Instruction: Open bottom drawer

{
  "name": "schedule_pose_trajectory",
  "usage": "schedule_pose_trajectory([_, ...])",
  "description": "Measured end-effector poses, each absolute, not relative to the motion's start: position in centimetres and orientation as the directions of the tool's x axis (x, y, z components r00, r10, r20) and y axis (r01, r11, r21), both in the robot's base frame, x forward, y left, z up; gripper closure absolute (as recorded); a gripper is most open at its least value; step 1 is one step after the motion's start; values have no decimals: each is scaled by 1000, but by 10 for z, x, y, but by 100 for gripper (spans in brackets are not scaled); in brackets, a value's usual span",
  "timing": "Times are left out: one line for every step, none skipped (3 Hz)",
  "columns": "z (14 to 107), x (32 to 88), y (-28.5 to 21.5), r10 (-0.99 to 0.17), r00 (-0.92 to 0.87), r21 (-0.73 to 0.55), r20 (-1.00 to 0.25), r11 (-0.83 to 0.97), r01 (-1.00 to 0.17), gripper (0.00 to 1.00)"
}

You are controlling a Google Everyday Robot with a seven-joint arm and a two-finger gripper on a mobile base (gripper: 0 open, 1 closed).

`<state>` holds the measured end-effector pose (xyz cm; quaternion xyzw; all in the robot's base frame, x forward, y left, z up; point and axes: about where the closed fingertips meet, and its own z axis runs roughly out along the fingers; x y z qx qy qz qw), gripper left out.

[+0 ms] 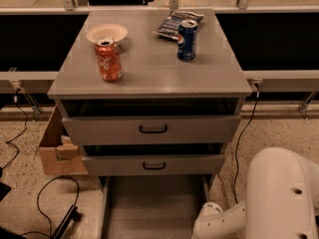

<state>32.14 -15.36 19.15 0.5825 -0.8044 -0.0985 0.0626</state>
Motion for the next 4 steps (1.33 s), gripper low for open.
schedule_pose_trajectory([191,323,-153,-949,-313,231,-14,302,-925,0])
schedule_pose_trajectory([194,326,-154,-952,-306,232,-9,296,-927,0])
schedule_pose_trajectory([223,349,-159,-963,-268,220,21,266,-938,0])
schedule_pose_trajectory([286,383,-168,-971,-232,216,55,239,-947,0])
